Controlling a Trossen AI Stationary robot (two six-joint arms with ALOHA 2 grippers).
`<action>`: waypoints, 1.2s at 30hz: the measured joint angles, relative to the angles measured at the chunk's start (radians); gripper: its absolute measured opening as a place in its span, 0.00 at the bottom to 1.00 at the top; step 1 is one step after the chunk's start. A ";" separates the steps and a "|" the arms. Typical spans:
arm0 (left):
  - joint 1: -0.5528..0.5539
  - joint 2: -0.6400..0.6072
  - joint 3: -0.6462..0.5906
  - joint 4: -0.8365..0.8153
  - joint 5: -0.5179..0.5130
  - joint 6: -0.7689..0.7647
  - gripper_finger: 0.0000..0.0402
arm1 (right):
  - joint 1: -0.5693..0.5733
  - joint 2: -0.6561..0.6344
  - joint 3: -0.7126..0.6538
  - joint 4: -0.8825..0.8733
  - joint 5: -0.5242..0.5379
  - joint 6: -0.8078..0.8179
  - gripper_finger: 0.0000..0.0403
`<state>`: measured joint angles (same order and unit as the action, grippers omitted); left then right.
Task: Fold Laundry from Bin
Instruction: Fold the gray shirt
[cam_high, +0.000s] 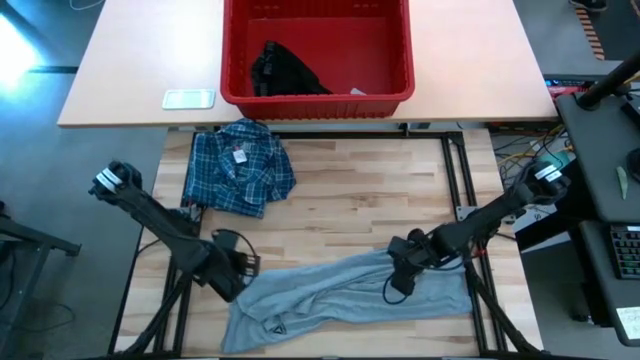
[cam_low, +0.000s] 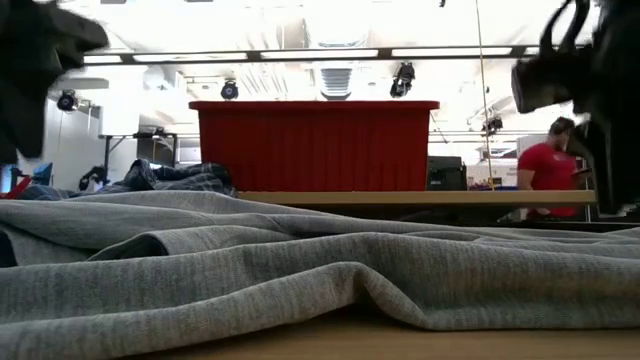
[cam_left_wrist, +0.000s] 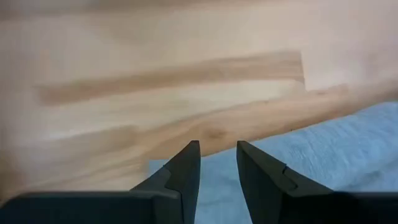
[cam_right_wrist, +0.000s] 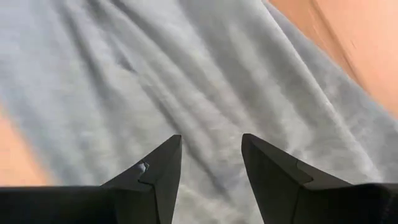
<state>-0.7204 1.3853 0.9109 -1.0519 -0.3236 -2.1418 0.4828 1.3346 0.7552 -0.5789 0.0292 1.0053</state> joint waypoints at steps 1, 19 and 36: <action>0.005 0.027 -0.013 0.056 0.000 0.011 0.22 | 0.000 -0.014 0.009 0.001 -0.001 -0.001 0.41; 0.019 0.268 -0.105 -0.135 0.245 -0.100 0.19 | -0.235 0.120 -0.095 -0.093 0.023 0.422 0.39; 0.006 -0.061 -0.071 0.439 -0.152 0.711 0.19 | -0.095 -0.064 0.078 -0.121 0.100 0.284 0.39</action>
<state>-0.7145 1.3245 0.8398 -0.6132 -0.4756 -1.4311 0.3882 1.2709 0.8333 -0.7004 0.1296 1.2898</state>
